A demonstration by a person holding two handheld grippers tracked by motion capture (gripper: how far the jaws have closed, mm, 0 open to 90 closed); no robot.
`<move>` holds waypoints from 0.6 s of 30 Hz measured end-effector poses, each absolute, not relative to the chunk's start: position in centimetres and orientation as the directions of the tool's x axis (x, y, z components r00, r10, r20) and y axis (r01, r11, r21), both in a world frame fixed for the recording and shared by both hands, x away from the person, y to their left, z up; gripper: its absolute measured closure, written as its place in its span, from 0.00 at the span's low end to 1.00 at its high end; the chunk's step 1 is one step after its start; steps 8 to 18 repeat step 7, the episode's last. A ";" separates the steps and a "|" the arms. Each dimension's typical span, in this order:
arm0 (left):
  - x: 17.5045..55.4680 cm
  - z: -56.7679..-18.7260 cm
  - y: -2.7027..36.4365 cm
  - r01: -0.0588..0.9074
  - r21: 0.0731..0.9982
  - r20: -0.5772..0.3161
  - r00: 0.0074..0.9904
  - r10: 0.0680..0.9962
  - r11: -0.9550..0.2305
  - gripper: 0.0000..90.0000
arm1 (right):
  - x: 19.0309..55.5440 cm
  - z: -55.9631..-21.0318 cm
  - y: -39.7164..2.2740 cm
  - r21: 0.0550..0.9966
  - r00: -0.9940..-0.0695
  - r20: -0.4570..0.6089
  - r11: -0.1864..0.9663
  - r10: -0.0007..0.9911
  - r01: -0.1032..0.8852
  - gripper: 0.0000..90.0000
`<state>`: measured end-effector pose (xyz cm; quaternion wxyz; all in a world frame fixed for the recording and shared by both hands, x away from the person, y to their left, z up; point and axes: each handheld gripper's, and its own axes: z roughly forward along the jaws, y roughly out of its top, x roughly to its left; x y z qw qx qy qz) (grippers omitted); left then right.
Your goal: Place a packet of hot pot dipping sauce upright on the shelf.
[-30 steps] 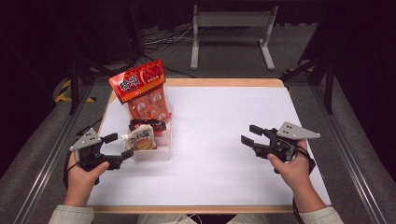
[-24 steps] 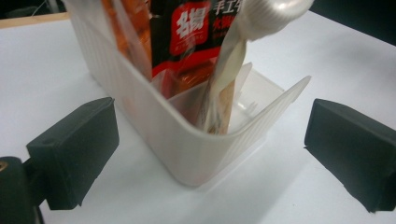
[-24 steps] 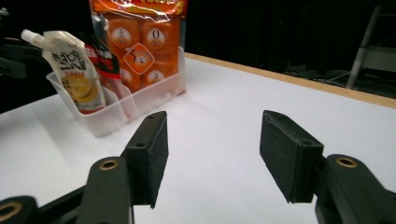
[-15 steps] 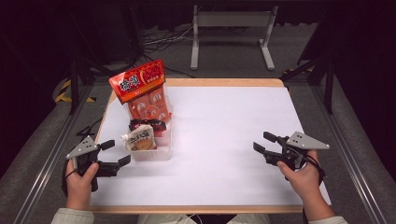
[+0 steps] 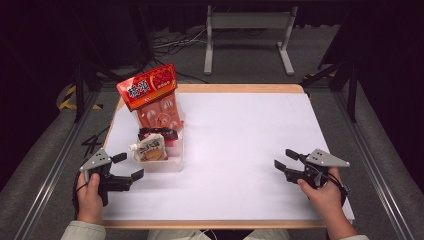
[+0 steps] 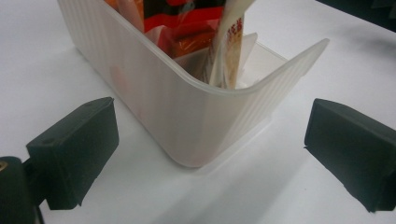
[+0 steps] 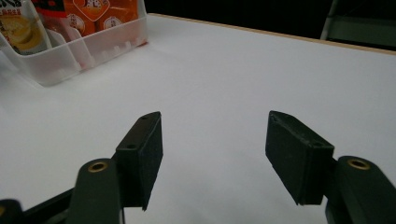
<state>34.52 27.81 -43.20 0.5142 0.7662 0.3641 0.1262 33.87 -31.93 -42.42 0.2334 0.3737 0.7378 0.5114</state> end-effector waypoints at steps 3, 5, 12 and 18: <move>34.5 -43.3 28.0 0.418 0.885 -0.181 0.713 0.677 -0.204 0.03 | 34.0 -42.7 -31.9 0.929 -0.615 0.042 0.195 0.788 0.314 0.42; 34.4 -43.3 28.1 0.415 0.887 -0.178 0.708 0.684 -0.199 0.03 | 34.0 -42.8 -31.9 0.928 -0.613 0.043 0.195 0.789 0.316 0.42; 34.4 -43.3 28.0 0.406 0.892 -0.174 0.714 0.678 -0.199 0.04 | 34.0 -42.8 -31.9 0.929 -0.613 0.043 0.194 0.789 0.315 0.41; 34.4 -43.3 28.0 0.406 0.892 -0.174 0.714 0.678 -0.199 0.04 | 34.0 -42.8 -31.9 0.929 -0.613 0.043 0.194 0.789 0.315 0.41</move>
